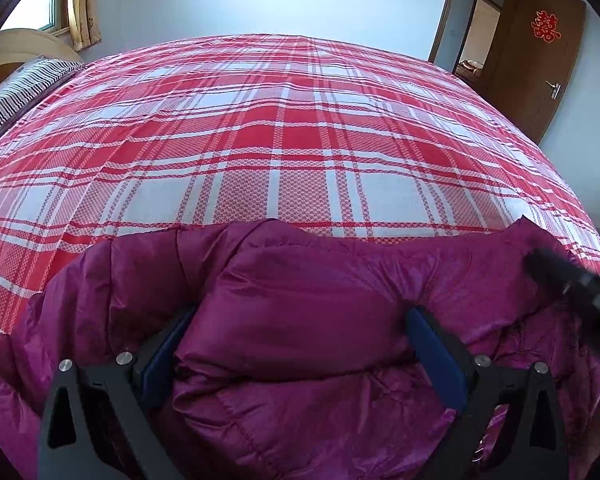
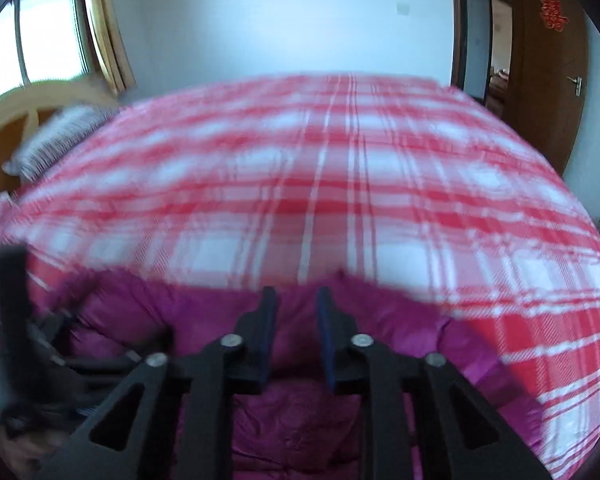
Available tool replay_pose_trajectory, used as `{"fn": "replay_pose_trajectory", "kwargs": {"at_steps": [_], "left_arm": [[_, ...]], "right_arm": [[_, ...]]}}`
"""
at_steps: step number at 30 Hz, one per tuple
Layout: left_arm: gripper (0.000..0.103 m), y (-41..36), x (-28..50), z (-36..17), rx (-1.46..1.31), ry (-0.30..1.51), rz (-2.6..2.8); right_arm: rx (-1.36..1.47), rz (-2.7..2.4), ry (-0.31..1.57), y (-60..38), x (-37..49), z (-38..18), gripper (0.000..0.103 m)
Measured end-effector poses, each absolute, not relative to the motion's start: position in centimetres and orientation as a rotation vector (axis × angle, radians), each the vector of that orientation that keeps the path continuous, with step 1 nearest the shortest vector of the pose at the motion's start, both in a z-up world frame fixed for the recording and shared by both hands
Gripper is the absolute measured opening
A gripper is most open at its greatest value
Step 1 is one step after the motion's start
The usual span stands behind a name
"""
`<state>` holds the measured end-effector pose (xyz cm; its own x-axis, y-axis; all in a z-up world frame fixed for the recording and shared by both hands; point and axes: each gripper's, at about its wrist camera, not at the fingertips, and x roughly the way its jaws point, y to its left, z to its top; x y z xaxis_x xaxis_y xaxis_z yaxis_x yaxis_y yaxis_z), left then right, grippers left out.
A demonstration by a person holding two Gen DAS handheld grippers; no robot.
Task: Fold large clothes
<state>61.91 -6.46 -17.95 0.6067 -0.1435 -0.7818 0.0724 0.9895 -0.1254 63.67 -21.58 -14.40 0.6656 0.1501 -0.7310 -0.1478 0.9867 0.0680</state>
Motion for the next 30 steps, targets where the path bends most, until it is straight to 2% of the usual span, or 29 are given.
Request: {"fn": "replay_pose_trajectory", "kwargs": {"at_steps": [6,10,14,16,19,22,26,30], "left_arm": [[0.102,-6.5,61.9,-18.0,-0.081,0.909,-0.123],[0.102,-6.4,61.9,-18.0,-0.082,0.906,-0.123],[0.102,-6.3,62.0,-18.0,-0.079,0.905,-0.122],[0.102,-6.2,62.0,-18.0,-0.082,0.905,-0.124],[0.102,-6.2,62.0,-18.0,-0.082,0.904,-0.124],[0.102,-6.3,62.0,-18.1,-0.084,0.902,-0.125],[0.102,-6.4,62.0,-18.1,-0.073,0.901,-0.119],[0.102,-6.4,61.6,-17.7,-0.070,0.881,-0.109]], "right_arm": [[0.025,0.192,0.900,-22.8,62.7,-16.4,0.016],[-0.022,0.232,0.914,-23.1,62.2,-14.9,0.016],[0.190,0.233,0.815,-26.8,63.4,-10.7,0.017],[0.209,0.213,0.820,-27.0,65.2,-10.0,0.021],[0.190,0.215,1.002,-26.1,69.1,-11.9,0.021],[0.149,0.253,1.053,-25.4,68.7,-13.2,0.018],[-0.023,0.256,1.048,-23.4,65.1,-15.7,0.018],[-0.039,0.215,0.954,-23.6,64.1,-17.2,0.013]]}}
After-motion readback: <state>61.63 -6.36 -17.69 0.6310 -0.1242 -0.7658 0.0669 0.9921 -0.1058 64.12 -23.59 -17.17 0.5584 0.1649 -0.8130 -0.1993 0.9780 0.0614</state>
